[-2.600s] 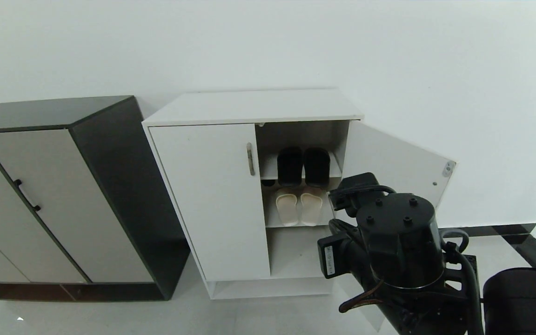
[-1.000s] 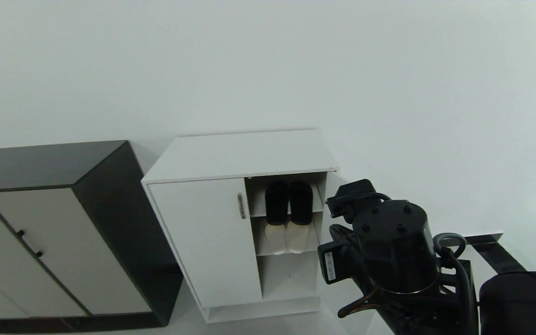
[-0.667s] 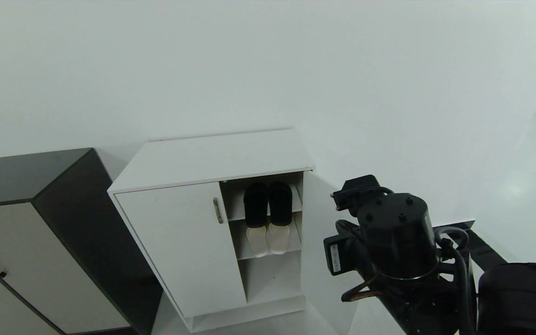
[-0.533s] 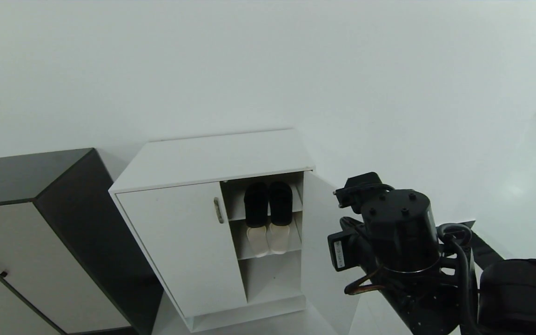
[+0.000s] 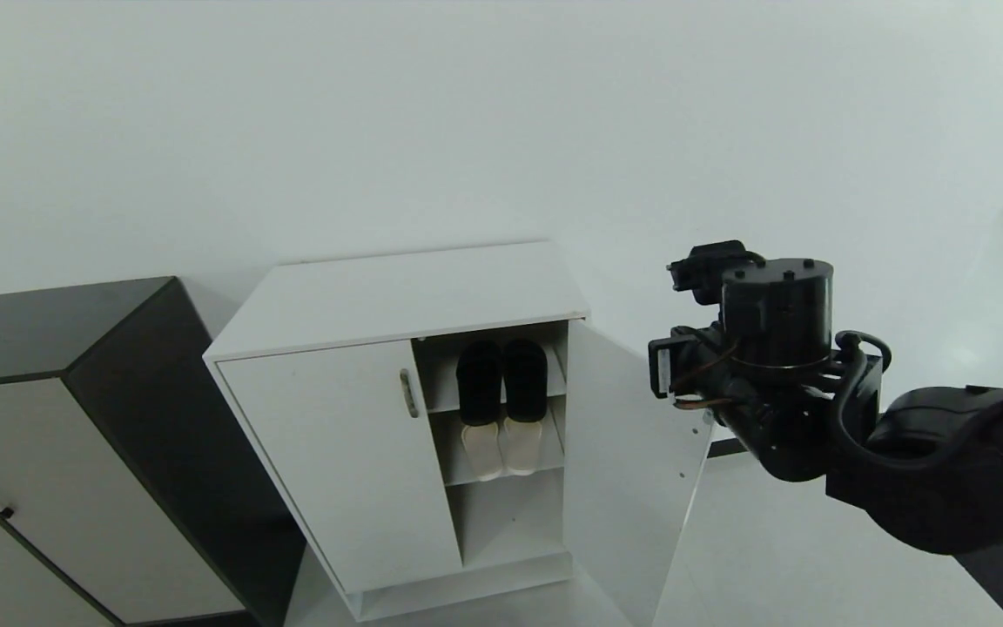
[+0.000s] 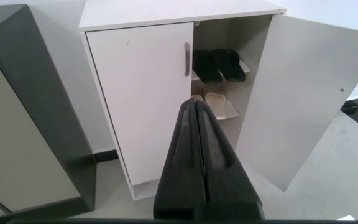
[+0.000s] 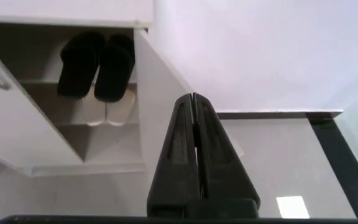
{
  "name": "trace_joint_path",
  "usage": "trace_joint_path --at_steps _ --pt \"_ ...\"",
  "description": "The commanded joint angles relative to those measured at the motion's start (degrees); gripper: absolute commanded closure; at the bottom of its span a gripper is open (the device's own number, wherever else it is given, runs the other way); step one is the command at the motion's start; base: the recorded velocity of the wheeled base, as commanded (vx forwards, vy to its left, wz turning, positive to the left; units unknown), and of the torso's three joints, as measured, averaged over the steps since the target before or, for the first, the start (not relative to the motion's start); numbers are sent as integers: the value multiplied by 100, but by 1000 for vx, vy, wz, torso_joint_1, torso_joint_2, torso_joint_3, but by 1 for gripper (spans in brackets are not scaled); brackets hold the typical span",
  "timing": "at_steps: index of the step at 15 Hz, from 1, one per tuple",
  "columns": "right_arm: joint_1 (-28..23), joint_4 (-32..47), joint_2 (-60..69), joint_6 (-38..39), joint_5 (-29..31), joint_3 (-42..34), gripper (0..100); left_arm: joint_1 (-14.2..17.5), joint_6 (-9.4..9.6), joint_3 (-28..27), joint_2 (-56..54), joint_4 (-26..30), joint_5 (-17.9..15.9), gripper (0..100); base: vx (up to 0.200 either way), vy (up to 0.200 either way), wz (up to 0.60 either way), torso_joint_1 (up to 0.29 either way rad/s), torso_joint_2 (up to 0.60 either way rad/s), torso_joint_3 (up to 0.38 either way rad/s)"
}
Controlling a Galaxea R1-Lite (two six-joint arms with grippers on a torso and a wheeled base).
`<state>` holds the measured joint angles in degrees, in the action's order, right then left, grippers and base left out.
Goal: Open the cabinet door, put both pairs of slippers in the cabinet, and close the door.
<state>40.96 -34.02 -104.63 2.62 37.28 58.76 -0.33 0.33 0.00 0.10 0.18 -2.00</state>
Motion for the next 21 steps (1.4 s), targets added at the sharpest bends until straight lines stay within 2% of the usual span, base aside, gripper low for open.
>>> trace_joint_path --at_steps 1,5,7,11,14,21 --pt "-282 45 -321 2 -36 364 100 -2 2 0 8 -1 -2 100 -200 0 0 2 2 2" --pt "-853 528 -901 380 -511 1270 100 -2 -7 0 8 -1 -2 100 -50 0 0 2 3 -2" --pt "-1081 625 -1086 555 -1065 1437 100 -2 -7 0 8 -1 -2 100 0 0 0 0 0 0" --pt "-1433 651 -1349 652 -1742 1648 100 -2 -7 0 8 8 -2 100 0 0 0 0 0 0" --pt "-1653 722 -1745 670 -1812 1902 100 -2 -7 0 8 -1 -2 100 0 0 0 0 0 0" --pt "-1811 713 -2255 670 -1812 2113 100 -2 -7 0 8 -1 -2 100 0 0 0 0 0 0"
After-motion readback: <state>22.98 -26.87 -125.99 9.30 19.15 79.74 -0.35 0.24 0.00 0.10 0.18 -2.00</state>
